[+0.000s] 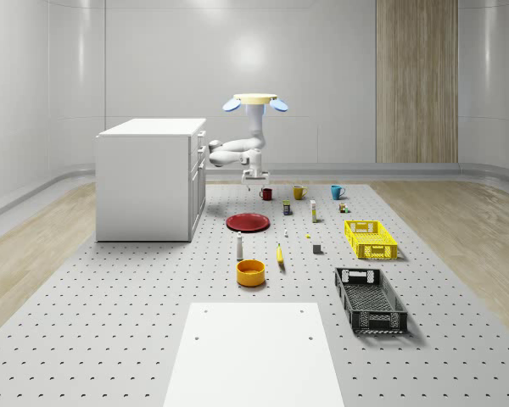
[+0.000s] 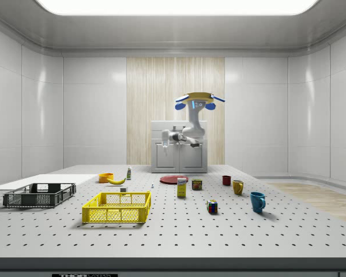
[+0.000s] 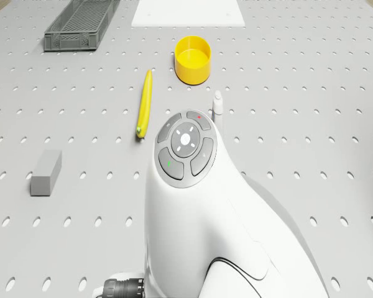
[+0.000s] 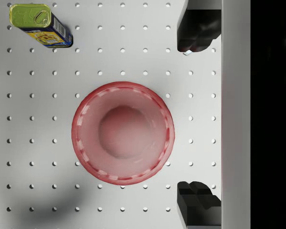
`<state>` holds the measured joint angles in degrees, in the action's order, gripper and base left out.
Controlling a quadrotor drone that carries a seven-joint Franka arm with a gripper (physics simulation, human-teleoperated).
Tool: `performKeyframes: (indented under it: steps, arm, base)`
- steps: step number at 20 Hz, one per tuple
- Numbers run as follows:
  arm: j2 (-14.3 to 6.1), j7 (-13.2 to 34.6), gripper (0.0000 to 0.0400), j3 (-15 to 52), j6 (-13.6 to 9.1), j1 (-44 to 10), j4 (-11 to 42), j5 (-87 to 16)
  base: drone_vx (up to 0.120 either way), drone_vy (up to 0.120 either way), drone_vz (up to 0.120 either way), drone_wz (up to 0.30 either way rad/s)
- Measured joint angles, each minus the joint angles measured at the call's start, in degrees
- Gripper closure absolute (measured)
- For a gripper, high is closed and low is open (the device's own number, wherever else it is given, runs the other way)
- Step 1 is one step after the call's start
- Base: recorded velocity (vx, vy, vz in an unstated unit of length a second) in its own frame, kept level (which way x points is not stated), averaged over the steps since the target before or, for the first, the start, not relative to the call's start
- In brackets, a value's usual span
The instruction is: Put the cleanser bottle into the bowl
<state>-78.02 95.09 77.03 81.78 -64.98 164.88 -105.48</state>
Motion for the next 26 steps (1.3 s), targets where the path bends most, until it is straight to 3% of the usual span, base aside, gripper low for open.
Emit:
performKeyframes:
  steps: [26]
  arm:
    - [-4.04,0.85,0.0,0.76,3.76,-0.98,-0.2,1.76]
  base:
    - [0.12,0.0,0.0,0.0]
